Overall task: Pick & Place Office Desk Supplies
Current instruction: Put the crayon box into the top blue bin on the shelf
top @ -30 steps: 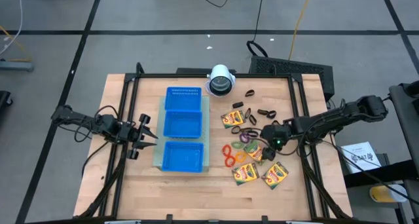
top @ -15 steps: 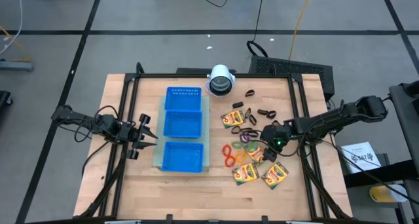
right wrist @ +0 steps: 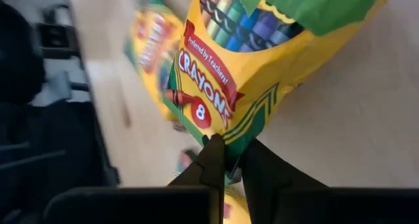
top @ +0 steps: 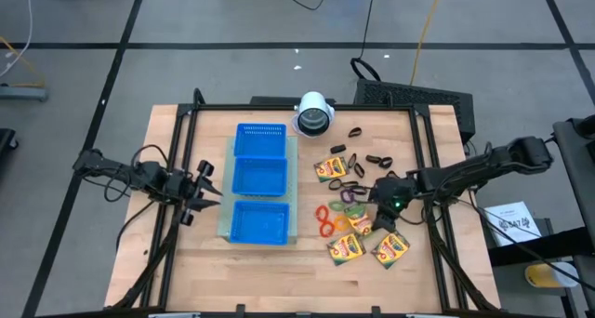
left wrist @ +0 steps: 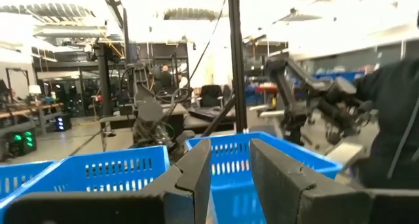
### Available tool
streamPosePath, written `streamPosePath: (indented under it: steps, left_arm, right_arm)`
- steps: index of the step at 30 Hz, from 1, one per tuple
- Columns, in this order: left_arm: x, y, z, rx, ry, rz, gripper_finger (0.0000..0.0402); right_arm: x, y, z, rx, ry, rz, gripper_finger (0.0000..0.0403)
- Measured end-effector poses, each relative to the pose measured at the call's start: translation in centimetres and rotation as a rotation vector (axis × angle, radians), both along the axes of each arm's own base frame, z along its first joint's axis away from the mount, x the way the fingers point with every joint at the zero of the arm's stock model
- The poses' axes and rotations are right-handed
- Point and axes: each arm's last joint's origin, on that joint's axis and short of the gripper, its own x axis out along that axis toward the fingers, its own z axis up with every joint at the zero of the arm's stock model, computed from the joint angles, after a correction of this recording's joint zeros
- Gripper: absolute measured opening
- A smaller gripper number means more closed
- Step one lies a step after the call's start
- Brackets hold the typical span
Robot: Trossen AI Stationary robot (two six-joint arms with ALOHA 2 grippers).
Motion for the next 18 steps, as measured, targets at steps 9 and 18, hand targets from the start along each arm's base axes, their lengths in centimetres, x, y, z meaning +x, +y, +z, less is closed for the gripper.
streamPosePath:
  steps: [9,18]
  left_arm:
    - [-0.2,0.0,0.6,-0.045,-0.050,-0.009,0.0115]
    - [-0.2,0.3,0.9,0.010,-0.112,0.100,0.0115]
  right_arm:
    - [-0.9,-0.4,3.7,-0.075,-0.326,-0.043,0.0021]
    - [-0.9,-1.7,7.9,-0.630,-0.844,-0.227,0.0021]
